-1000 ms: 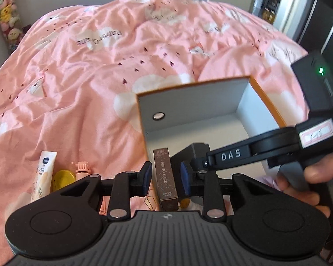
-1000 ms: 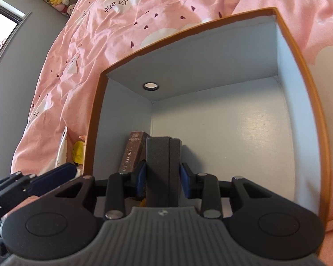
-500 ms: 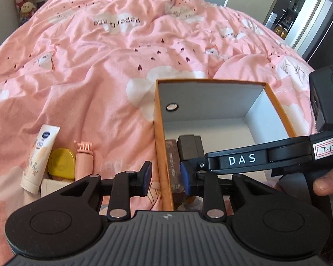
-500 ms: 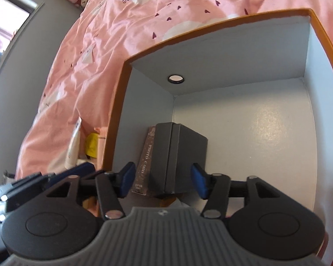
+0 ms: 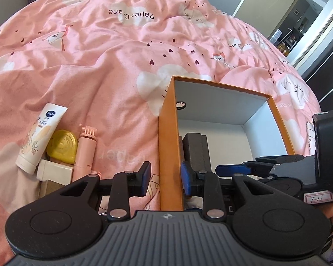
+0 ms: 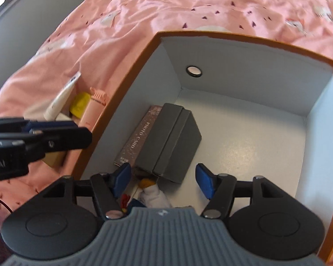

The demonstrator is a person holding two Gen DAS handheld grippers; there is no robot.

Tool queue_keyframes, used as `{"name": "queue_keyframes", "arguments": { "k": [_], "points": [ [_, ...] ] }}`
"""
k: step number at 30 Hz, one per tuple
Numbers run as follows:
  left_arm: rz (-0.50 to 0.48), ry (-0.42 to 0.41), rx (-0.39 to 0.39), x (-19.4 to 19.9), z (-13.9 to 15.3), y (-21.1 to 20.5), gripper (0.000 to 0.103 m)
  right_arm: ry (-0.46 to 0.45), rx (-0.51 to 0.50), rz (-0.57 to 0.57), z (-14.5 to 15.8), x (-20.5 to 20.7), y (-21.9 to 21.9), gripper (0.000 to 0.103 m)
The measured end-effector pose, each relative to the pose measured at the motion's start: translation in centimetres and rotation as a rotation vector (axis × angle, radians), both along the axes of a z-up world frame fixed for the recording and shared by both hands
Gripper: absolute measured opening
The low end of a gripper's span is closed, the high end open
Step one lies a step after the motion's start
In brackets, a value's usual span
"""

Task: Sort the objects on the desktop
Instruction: 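Lower the PHOTO CARD box beside the black box with the left gripper and open it, then open the right gripper and release the black box inside the box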

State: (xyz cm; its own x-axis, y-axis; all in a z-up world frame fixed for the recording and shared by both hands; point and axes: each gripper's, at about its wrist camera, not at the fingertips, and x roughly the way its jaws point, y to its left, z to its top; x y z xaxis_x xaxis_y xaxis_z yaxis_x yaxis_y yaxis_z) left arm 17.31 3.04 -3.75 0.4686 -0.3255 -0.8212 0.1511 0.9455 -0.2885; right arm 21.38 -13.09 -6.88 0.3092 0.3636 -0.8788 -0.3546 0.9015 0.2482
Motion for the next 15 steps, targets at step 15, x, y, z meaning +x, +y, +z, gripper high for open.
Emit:
{"name": "queue_keyframes", "arguments": {
  "k": [15],
  "points": [
    [0.014, -0.002, -0.008, 0.0, 0.0, 0.3, 0.033, -0.005, -0.012, 0.087, 0.5, 0.1, 0.6, 0.063]
  ]
}}
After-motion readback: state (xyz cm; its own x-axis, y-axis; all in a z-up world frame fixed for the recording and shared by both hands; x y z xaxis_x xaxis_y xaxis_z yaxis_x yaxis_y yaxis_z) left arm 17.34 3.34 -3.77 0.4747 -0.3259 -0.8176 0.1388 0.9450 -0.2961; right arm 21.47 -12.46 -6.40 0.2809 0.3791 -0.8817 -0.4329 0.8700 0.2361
